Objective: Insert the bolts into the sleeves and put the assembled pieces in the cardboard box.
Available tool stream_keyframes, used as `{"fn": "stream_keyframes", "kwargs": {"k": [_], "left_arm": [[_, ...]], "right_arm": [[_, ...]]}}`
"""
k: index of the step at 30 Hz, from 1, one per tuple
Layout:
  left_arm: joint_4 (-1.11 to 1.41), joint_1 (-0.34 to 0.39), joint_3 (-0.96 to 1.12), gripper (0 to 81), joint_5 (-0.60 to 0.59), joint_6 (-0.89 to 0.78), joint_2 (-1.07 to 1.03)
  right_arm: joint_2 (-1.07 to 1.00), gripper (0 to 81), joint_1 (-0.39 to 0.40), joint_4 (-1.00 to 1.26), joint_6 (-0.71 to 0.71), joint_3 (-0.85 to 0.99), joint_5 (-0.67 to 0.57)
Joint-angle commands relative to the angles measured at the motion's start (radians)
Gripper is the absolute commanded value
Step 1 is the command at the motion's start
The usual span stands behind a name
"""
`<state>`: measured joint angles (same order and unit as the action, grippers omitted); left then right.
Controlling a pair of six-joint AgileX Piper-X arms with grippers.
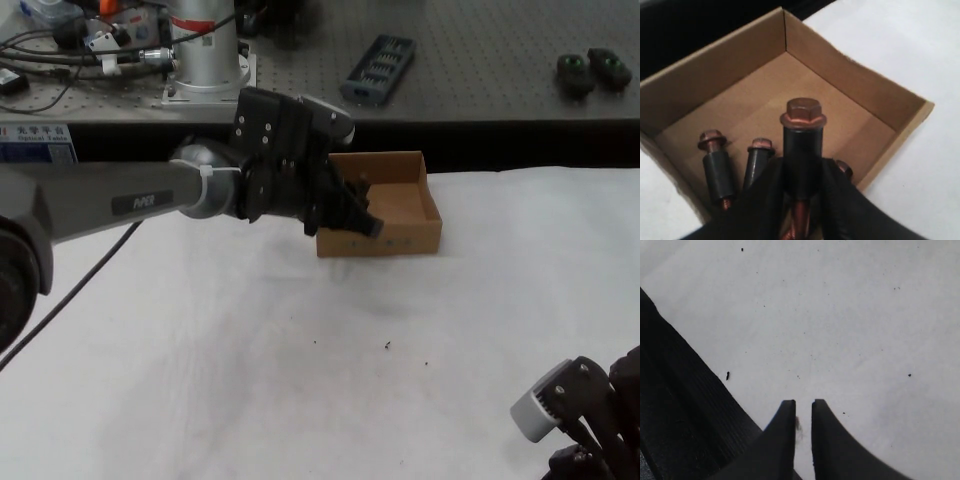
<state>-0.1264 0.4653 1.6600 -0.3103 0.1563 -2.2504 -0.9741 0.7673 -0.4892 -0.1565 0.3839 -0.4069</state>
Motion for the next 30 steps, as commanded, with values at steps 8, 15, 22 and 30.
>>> {"fn": "stream_keyframes", "kwargs": {"k": [8, 15, 22, 30], "left_arm": [[0.000, -0.002, 0.015, 4.4, 0.022, 0.038, -0.001], [-0.008, -0.002, 0.015, 40.1, 0.014, 0.013, -0.001], [-0.014, -0.002, 0.015, 42.9, -0.026, -0.061, 0.008], [-0.037, -0.002, 0.006, 36.4, -0.204, -0.145, 0.139]], "right_arm": [[0.015, 10.6, 0.004, 0.001, -0.001, 0.001, -0.015], [0.015, 10.6, 0.004, 0.001, -0.001, 0.001, -0.015], [0.015, 10.6, 0.004, 0.001, -0.001, 0.001, -0.015], [0.015, 10.6, 0.001, 0.149, 0.022, 0.001, 0.094]]}}
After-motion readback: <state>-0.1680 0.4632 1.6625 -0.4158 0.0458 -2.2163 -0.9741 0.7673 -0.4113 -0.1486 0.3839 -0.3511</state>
